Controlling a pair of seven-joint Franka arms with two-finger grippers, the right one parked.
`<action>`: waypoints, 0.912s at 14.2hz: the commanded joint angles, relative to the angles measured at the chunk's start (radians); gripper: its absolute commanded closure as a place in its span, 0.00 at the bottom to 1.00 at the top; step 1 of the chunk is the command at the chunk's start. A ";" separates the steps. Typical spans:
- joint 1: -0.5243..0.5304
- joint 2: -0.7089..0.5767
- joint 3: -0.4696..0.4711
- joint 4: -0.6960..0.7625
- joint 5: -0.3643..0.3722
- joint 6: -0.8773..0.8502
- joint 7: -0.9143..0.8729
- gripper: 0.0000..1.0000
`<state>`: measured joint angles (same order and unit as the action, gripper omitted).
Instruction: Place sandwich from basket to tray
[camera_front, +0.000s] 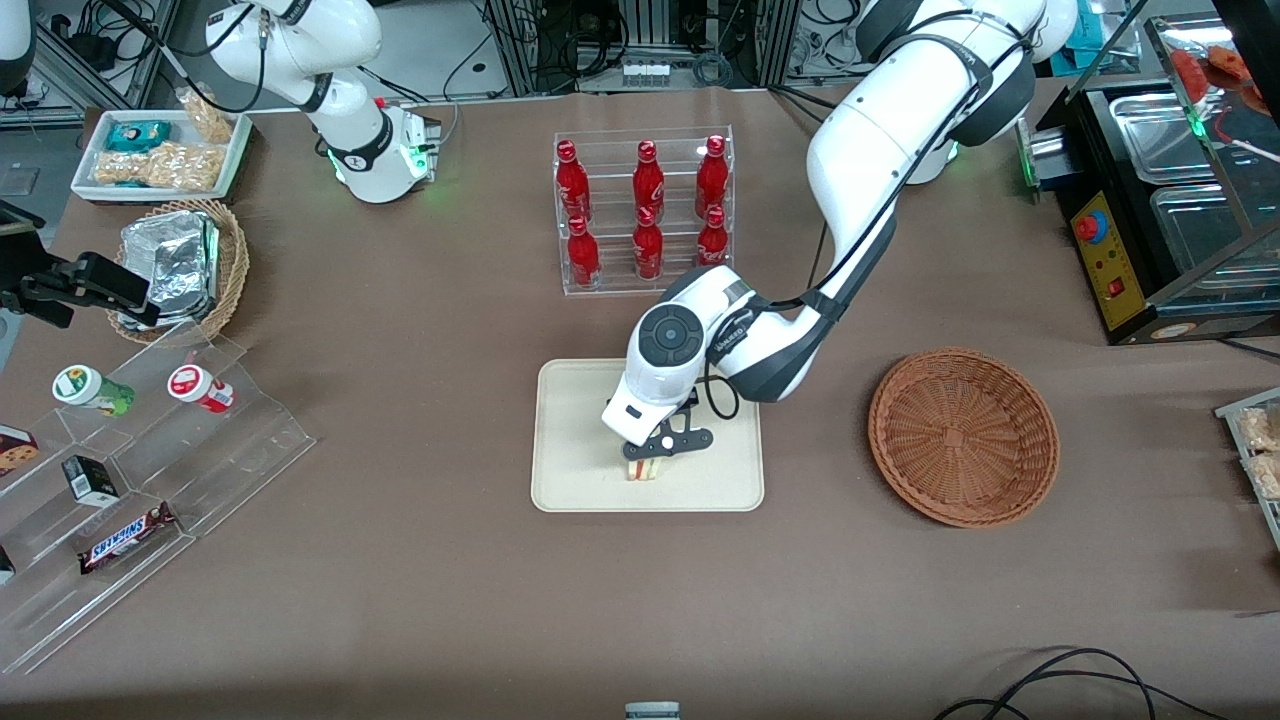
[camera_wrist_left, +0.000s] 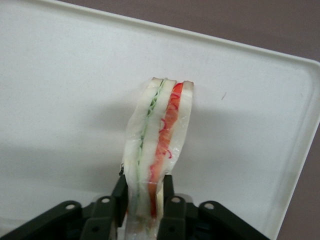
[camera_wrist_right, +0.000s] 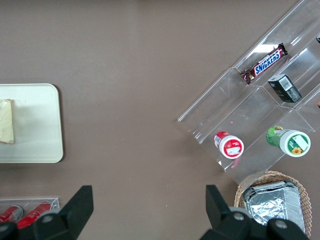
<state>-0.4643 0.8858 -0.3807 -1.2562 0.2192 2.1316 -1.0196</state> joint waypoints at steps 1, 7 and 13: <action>-0.017 -0.037 0.005 0.012 0.066 -0.018 -0.082 0.00; -0.011 -0.298 0.005 -0.074 0.123 -0.270 -0.123 0.00; 0.185 -0.419 -0.001 -0.150 0.095 -0.407 -0.108 0.00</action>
<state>-0.3438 0.5211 -0.3768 -1.3264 0.3229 1.7240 -1.1240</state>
